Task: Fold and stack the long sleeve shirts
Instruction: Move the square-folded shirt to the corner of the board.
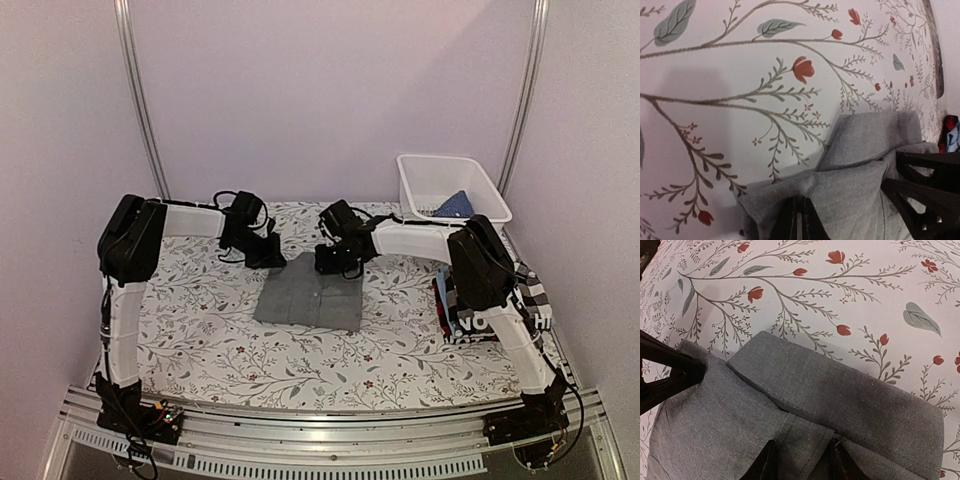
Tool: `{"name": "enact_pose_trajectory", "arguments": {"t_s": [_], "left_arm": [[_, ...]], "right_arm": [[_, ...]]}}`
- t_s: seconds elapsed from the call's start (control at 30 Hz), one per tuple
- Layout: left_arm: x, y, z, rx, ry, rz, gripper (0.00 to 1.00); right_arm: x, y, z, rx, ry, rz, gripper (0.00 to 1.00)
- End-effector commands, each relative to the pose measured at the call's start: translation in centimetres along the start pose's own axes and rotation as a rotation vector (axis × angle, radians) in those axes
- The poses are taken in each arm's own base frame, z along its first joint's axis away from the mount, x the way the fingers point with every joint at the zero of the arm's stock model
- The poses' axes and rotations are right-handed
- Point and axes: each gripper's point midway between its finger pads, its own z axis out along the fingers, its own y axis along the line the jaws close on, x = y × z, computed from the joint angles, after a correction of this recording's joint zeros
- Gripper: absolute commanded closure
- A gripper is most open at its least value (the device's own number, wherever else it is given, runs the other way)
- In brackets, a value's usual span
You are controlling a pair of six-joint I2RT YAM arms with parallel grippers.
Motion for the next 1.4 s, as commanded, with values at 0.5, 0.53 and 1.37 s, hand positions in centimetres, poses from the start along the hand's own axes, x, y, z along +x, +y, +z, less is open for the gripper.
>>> {"name": "enact_pose_trajectory", "arguments": {"t_s": [0.5, 0.53, 1.37], "left_arm": [[15.7, 0.2, -11.5, 0.003, 0.047, -0.071, 0.91], [16.1, 0.2, -12.0, 0.007, 0.043, -0.073, 0.9], [19.8, 1.6, -11.6, -0.007, 0.13, -0.059, 0.71]], "right_arm": [[15.5, 8.8, -8.2, -0.114, 0.231, -0.047, 0.64], [15.6, 9.0, -8.7, -0.122, 0.23, -0.047, 0.64], [15.6, 2.2, -15.8, 0.022, 0.157, 0.087, 0.58]]}}
